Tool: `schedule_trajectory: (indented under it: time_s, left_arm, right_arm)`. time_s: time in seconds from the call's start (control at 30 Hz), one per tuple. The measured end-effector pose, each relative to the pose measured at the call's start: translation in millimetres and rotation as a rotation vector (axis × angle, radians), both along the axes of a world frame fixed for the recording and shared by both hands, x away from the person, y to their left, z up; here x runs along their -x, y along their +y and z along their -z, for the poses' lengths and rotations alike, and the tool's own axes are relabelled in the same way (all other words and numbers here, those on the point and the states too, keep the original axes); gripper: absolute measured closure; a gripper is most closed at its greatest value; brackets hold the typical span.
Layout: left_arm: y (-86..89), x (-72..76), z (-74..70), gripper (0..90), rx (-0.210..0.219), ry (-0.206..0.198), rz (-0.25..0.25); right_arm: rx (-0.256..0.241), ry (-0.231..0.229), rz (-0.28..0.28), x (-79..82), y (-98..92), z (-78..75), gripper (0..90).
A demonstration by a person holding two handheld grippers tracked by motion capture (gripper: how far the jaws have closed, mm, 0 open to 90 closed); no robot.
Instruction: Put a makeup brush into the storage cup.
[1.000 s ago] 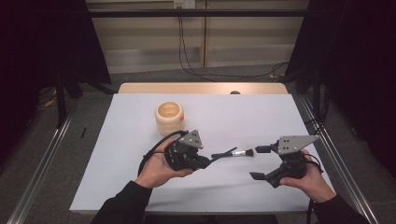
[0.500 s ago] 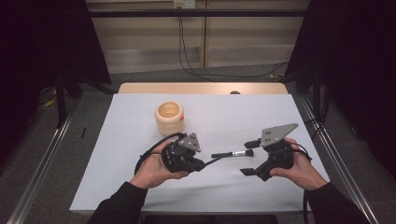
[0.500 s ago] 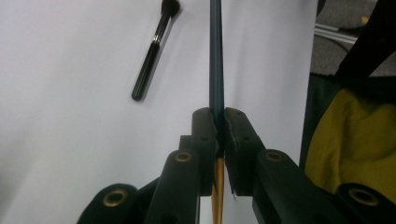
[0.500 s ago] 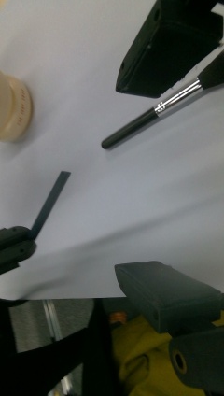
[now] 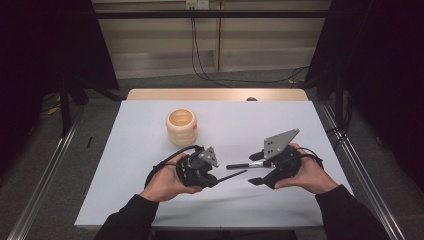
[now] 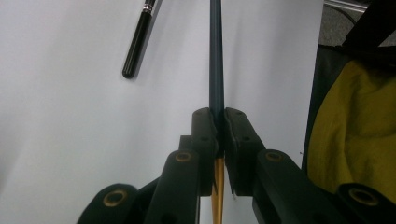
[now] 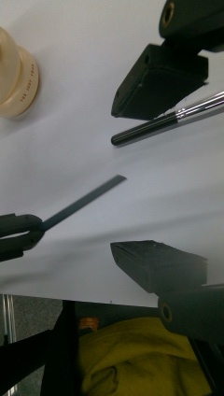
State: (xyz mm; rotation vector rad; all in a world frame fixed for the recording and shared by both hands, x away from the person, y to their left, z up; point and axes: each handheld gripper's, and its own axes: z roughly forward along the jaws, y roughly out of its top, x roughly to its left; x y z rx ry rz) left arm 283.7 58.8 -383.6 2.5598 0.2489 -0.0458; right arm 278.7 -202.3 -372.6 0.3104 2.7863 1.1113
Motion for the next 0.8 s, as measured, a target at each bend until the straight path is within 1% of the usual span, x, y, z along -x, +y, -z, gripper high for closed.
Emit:
schedule_trajectory:
  time_s: [0.03,0.07,0.1,0.13,0.17,0.23,0.27,0.3,0.33,0.37,0.4,0.43,0.47,0.5,0.53,0.57,0.6,0.63,0.67,0.7,0.73,0.77,0.8]
  left_arm:
    - [-0.2,-1.0,0.2,83.5,-0.010,-0.003,0.007]
    - [-0.9,-1.4,1.3,83.5,-0.010,0.002,0.007]
    - [-1.1,-1.5,1.6,83.5,-0.023,0.003,0.008]
    - [-1.9,-1.5,2.5,83.5,-0.022,0.006,0.006]
    - [-2.8,-2.2,2.9,83.4,-0.028,0.008,0.018]
    - [-5.2,-2.7,3.9,83.5,-0.032,0.009,0.031]
    - [-6.6,-2.2,4.5,83.5,-0.041,0.013,0.031]
    - [-9.2,-1.4,5.2,83.4,-0.059,0.012,0.035]
    - [-10.4,-2.7,4.6,83.4,-0.075,0.004,0.057]
    - [-12.2,-2.1,5.1,83.4,-0.072,0.012,0.058]
    - [-13.9,-0.4,6.7,83.4,-0.055,0.019,0.045]
    - [-15.8,-0.3,7.3,83.5,-0.061,0.021,0.046]
    - [-17.3,-1.8,6.6,83.4,-0.105,0.007,0.096]
    - [-19.6,-0.1,7.9,83.4,-0.104,0.013,0.101]
    - [-20.9,1.5,8.7,83.5,-0.100,0.017,0.095]
    - [-22.3,1.9,8.6,83.4,-0.114,0.011,0.113]
    - [-23.0,2.5,9.2,83.4,-0.106,0.010,0.113]
    - [-24.0,5.0,10.7,83.4,-0.078,0.031,0.088]
    - [-24.1,3.6,9.7,83.4,-0.094,0.011,0.110]
    - [-24.1,3.2,9.3,83.5,-0.091,0.004,0.109]
    - [-24.8,4.8,10.7,83.4,-0.070,0.028,0.094]
    - [-24.5,2.7,9.3,83.5,-0.092,0.003,0.110]
    - [-24.9,5.1,10.5,83.4,-0.068,0.008,0.064]
  right_arm:
    - [-0.002,0.010,-0.010,-1.9,0.9,0.5,32.5]
    - [0.007,0.030,-0.022,-3.4,1.7,1.6,35.8]
    - [0.013,0.045,-0.032,-5.1,2.6,3.0,37.2]
    - [0.016,0.058,-0.041,-6.1,3.6,4.4,38.3]
    - [0.024,0.079,-0.054,-7.1,5.8,6.7,40.0]
    - [0.048,0.095,-0.070,-9.1,8.6,9.2,42.5]
    - [0.052,0.104,-0.078,-10.0,9.3,9.9,44.3]
    - [0.052,0.115,-0.083,-10.8,9.7,10.3,45.1]
    - [0.063,0.121,-0.081,-11.7,10.1,10.6,45.5]
    - [0.068,0.126,-0.087,-12.4,10.4,10.8,46.7]
    - [0.078,0.139,-0.092,-13.0,10.6,10.6,47.9]
    - [0.079,0.146,-0.100,-13.7,11.2,11.1,48.0]
    - [0.090,0.152,-0.102,-13.7,13.0,12.1,48.0]
    - [0.103,0.159,-0.102,-12.9,14.9,13.2,48.3]
    - [0.116,0.186,-0.103,-13.2,17.1,14.9,50.3]
    - [0.125,0.181,-0.120,-13.5,18.2,16.2,50.4]
    - [0.141,0.180,-0.122,-12.6,20.4,17.8,51.0]
    - [0.144,0.178,-0.126,-12.3,21.3,18.4,53.5]
    - [0.148,0.186,-0.144,-11.8,22.5,19.0,54.1]
    - [0.155,0.184,-0.144,-10.9,24.1,19.3,54.1]
    - [0.153,0.196,-0.148,-10.6,25.2,20.0,55.4]
    - [0.160,0.212,-0.145,-10.5,27.1,20.8,56.7]
    - [0.163,0.215,-0.148,-11.3,28.9,22.6,57.3]
